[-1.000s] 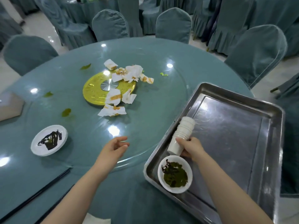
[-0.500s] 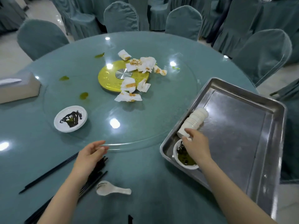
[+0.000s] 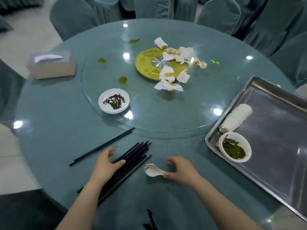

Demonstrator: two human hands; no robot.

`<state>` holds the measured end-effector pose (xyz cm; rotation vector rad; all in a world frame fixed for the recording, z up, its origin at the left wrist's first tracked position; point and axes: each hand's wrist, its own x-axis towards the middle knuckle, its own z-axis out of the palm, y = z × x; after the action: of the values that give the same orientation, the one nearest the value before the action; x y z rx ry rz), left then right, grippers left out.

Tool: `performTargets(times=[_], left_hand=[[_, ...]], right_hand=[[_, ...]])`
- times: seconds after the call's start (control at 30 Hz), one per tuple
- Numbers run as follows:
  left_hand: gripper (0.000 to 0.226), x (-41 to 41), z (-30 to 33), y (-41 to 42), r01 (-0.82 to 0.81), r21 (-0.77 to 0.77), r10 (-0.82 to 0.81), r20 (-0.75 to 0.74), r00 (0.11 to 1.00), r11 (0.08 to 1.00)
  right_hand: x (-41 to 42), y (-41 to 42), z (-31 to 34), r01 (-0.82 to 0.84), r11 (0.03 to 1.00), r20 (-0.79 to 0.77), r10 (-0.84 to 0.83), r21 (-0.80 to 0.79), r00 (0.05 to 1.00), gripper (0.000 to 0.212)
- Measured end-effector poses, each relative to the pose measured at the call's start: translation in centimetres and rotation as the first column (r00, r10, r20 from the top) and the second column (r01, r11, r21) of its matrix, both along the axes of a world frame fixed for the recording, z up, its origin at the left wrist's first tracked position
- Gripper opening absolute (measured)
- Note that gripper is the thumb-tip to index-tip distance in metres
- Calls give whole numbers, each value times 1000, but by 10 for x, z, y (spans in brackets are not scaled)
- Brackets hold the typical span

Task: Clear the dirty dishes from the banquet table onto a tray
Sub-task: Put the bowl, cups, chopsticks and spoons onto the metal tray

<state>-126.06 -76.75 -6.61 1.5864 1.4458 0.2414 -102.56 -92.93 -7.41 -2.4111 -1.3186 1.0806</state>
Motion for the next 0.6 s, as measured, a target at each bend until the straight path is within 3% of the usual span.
performTargets(times=[0.13, 0.27, 0.37, 0.6], left_hand=[[98, -11, -20, -7, 288, 66, -257, -293, 921, 955], [88, -18, -34, -17, 515, 207, -355, -515, 780, 832], [76, -19, -38, -16, 607, 273, -360, -600, 714, 747], [78, -14, -41, 8, 706, 315, -365, -683, 632, 634]], right_hand=[[-19, 3, -13, -31, 999, 103, 32, -10, 994, 62], [-30, 9, -19, -78, 997, 141, 78, -7, 987, 32], [-35, 14, -21, -56, 998, 194, 56, -10, 979, 20], [-32, 17, -21, 18, 1000, 221, -17, -2, 975, 18]])
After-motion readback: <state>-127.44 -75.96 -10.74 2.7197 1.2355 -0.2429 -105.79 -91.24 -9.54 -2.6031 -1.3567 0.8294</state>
